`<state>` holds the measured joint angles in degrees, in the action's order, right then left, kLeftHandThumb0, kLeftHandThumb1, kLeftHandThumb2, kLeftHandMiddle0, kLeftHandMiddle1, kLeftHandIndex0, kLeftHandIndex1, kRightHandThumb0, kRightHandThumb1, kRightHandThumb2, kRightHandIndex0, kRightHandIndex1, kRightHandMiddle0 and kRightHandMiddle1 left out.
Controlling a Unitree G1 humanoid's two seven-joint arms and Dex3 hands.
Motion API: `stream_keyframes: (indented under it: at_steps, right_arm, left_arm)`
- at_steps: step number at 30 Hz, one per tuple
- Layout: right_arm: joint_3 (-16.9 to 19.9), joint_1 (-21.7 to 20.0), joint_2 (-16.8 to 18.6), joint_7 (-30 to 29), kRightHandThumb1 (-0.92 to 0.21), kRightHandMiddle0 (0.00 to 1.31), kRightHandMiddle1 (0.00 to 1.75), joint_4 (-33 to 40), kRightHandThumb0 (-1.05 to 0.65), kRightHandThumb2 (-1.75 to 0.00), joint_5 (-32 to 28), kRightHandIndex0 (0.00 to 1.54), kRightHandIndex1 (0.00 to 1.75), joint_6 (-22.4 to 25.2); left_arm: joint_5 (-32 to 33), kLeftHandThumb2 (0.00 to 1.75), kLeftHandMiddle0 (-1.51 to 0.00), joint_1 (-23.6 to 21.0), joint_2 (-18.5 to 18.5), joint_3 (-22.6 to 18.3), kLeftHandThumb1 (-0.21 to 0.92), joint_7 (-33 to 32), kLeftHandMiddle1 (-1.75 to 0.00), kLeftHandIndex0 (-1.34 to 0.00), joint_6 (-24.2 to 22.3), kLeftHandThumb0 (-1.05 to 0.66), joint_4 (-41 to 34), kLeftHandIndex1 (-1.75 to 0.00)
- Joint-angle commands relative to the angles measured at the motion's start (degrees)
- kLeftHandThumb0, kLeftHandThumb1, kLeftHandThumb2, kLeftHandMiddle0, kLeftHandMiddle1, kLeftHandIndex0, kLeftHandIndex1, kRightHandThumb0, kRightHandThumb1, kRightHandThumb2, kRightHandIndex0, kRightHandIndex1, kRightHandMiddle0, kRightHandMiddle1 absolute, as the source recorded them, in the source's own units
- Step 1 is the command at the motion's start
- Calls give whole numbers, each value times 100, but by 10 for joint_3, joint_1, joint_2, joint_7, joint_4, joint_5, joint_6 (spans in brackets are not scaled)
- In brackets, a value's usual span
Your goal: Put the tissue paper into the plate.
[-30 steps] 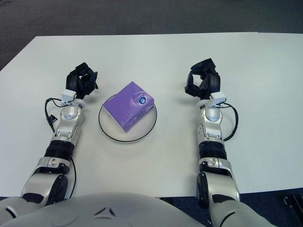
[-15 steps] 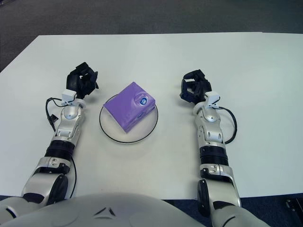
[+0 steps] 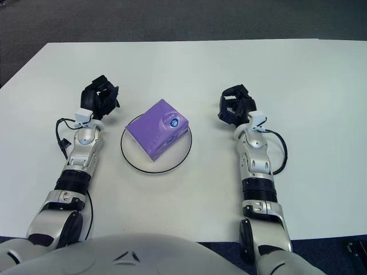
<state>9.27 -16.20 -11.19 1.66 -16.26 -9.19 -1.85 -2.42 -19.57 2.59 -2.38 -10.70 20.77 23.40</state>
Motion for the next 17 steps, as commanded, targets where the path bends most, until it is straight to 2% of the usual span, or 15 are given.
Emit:
stream_keyframes:
  at_steps: [1,12,17]
  right_arm:
    - [-8,50,29,-3,-56,25,175,-25,-1,-102,5,45,169,19]
    - [-6,49,29,-2,-56,25,175,-20,-1,-101,8,45,168,23]
    - [-6,49,29,-2,-56,25,175,-18,-1,-101,8,45,168,25]
  left_arm:
    - [4,36,-101,86,-28,5,92,3,-175,-91,4,-33,45,-175]
    - [10,36,-101,85,-30,3,92,7,-175,-90,-1,-33,46,-175]
    - [24,36,-101,84,-32,-1,92,16,-175,-90,-23,-33,41,-175]
